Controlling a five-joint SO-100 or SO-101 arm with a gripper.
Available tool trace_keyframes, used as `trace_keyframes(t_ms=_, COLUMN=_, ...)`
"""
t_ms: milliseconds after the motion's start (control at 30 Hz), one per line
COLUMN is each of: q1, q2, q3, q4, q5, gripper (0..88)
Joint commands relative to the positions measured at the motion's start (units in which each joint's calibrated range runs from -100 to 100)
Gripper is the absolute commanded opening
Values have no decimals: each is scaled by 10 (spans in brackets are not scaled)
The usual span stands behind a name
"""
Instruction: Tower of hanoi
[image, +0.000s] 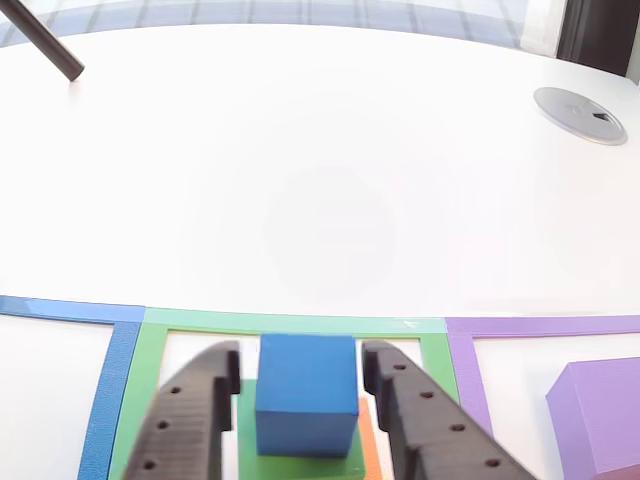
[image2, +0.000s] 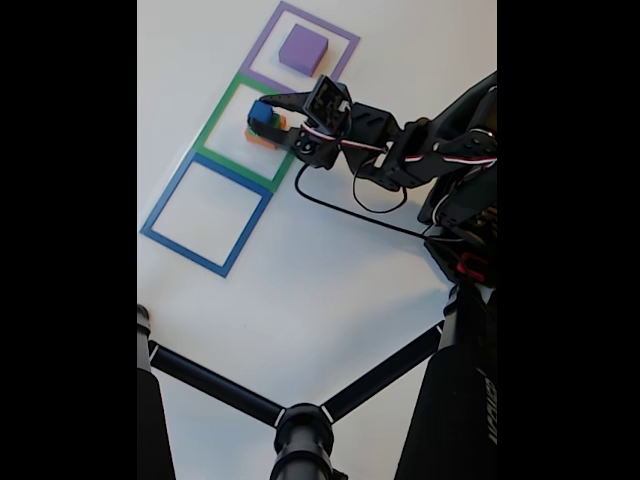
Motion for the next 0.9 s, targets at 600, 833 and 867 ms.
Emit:
trace_keyframes(t_ms=600, q1=9, q2=-419, q3=-142, q4=532, q5=5, gripper=191)
trace_keyframes(t_ms=833, q1=63, q2=-536, q3=-288, q4=875, q5=5, gripper=1)
trace_keyframes(t_ms=867, q1=76, q2=-542, q3=-298, q4=898, q5=5, gripper=1)
